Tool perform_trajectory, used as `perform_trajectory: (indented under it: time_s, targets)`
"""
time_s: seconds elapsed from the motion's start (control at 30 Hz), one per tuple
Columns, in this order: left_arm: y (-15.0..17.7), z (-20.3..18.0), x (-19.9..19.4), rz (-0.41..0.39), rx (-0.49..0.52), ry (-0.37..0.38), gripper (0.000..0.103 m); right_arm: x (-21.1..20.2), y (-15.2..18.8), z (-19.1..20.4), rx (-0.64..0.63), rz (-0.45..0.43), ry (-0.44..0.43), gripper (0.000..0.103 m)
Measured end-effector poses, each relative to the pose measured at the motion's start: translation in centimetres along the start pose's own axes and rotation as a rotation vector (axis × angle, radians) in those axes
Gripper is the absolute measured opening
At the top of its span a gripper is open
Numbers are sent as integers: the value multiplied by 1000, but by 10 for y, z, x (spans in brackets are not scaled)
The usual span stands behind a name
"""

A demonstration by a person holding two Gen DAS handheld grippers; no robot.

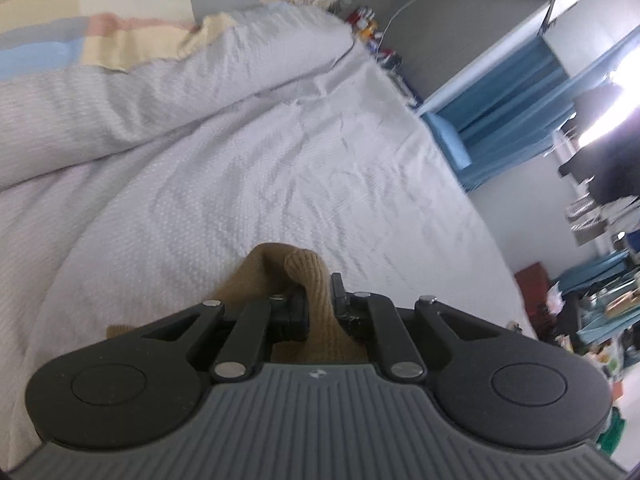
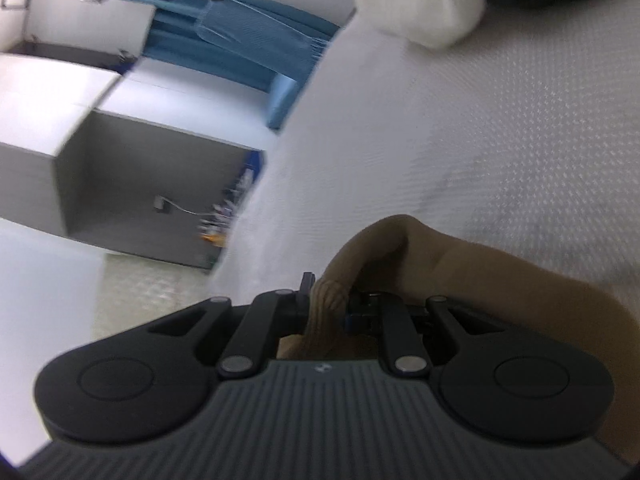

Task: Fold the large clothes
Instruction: 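Lift the folded hoodie bundle with both grippers off the bed, then lower the hoodie onto the bed and open both grippers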

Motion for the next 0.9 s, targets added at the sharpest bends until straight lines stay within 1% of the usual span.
perform_trajectory:
  time_s: [0.07, 0.13, 0.23, 0.3, 0.43, 0.53, 0.67, 0.77, 0.9]
  targets:
    - [-2, 2, 24, 19, 23, -9, 11, 20, -1, -10, -3, 24, 32, 16]
    - [-2, 4, 45, 33, 53, -23, 11, 35, -2, -19, 32, 40, 49, 16]
    - [-2, 10, 79, 59, 40, -36, 11, 55, -4, -25, 33, 46, 59, 16]
    - [-4, 8, 98, 72, 51, -40, 12, 64, -5, -31, 39, 51, 67, 16]
    - [-6, 5, 122, 95, 60, -33, 12, 77, -4, -50, 117, 74, 77, 16]
    - [-3, 10, 133, 113, 47, -37, 13, 79, -2, -55, 131, 80, 85, 16]
    - [-2, 14, 138, 128, 35, -32, 14, 81, 2, -48, 93, 71, 100, 16]
    - [0, 9, 133, 132, 73, -33, 14, 84, 2, -46, 117, 70, 93, 16]
    - [2, -3, 119, 136, 175, -29, 16, 83, -2, -46, 130, 84, 77, 16]
Point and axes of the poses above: each gripper's, at about its wrist camera, not at the fingertips, and x roughly the way its jaws point, z to its left, y to its underside, the point moved 8 cm from there along x, roughly the way its jaws point, and after that the axes turned 7 degrees about -z, right-handed, at the moved point
